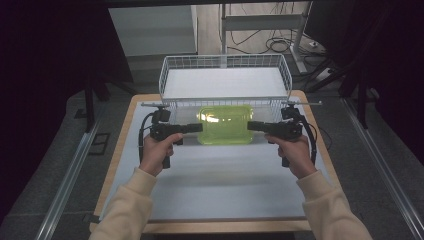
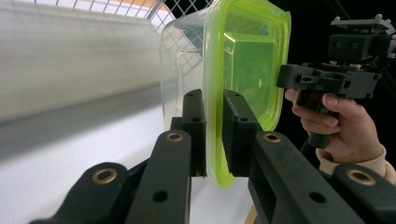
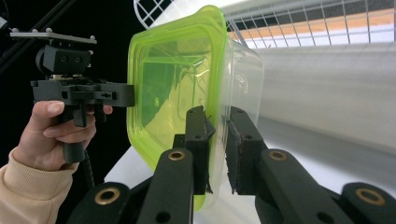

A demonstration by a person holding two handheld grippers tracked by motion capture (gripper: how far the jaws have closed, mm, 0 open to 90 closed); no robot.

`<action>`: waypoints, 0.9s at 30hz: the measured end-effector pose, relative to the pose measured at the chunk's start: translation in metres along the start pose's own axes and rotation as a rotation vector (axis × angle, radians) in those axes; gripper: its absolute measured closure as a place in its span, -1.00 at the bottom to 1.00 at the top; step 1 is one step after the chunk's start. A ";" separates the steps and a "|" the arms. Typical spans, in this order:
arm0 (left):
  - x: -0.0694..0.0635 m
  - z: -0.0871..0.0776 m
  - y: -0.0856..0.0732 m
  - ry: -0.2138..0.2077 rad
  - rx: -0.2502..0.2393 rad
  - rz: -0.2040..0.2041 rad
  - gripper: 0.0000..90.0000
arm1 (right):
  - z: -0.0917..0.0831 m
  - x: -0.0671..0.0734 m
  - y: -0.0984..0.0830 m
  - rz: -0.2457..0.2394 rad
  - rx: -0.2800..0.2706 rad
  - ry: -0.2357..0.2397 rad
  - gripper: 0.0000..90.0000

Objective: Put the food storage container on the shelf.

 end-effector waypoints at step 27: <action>-0.016 -0.004 0.045 0.016 -0.022 0.038 0.80 | -0.006 0.009 0.047 -0.018 -0.036 -0.012 0.79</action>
Point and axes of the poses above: each handheld gripper's, and its own axes: z roughly forward along the jaws, y roughly out of its top, x roughly to its left, the point moved 5 cm from there along z, roughly forward along the jaws, and after that the axes turned 9 degrees about -y, right-handed, at the moved point
